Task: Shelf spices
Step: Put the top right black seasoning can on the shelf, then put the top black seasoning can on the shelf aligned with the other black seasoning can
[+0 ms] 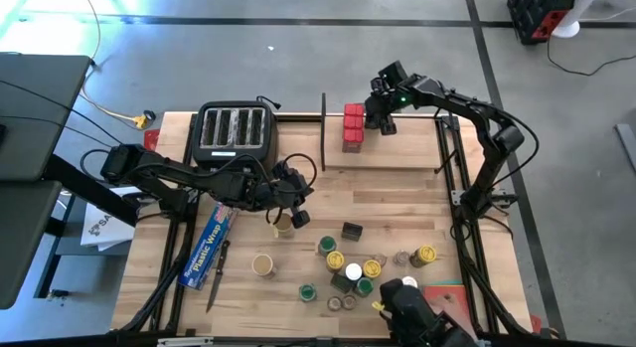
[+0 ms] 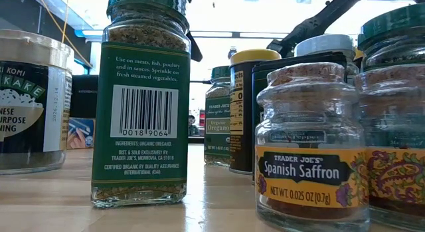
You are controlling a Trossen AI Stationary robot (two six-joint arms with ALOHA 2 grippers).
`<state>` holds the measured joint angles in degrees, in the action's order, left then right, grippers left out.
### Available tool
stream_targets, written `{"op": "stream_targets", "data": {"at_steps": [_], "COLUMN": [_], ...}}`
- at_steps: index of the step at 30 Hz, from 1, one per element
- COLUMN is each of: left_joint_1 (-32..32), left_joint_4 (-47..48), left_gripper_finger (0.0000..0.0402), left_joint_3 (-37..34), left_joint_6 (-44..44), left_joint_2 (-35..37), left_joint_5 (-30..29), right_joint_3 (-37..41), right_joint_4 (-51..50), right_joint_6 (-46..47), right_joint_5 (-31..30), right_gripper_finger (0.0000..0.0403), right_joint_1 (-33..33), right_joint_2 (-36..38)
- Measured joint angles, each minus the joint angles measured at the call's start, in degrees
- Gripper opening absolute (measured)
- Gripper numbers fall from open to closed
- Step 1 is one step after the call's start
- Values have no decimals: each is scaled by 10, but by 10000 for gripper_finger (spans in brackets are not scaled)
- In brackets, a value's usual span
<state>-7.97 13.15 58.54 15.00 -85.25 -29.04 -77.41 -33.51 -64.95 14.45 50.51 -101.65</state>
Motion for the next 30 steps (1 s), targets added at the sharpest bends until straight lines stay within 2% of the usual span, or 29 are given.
{"op": "stream_targets", "data": {"at_steps": [9, 16, 19, 22, 26, 30], "left_joint_1": [0, 0, 0, 1, 1, -1], "left_joint_4": [-2, -4, -11, -12, -11, -10], "left_gripper_finger": [0, 0, 0, 0, 0, 0], "left_joint_3": [0, 0, 0, 0, 0, 0], "left_joint_6": [0, -1, -1, -1, -2, -2], "left_joint_2": [0, 0, 0, 0, 0, 0], "left_joint_5": [0, 0, 0, -2, -2, -1], "right_joint_3": [0, 0, 0, 0, 9, 60], "right_joint_4": [14, -6, -29, -82, -154, -152], "right_joint_6": [7, 149, 200, 229, 295, 394], "right_joint_5": [-17, -64, -17, 30, -1, -19], "right_gripper_finger": [200, 200, 200, 200, 200, 199], "right_joint_1": [-3, -39, -69, -118, -226, -351], "right_joint_2": [61, 125, 148, 169, 191, 223]}}
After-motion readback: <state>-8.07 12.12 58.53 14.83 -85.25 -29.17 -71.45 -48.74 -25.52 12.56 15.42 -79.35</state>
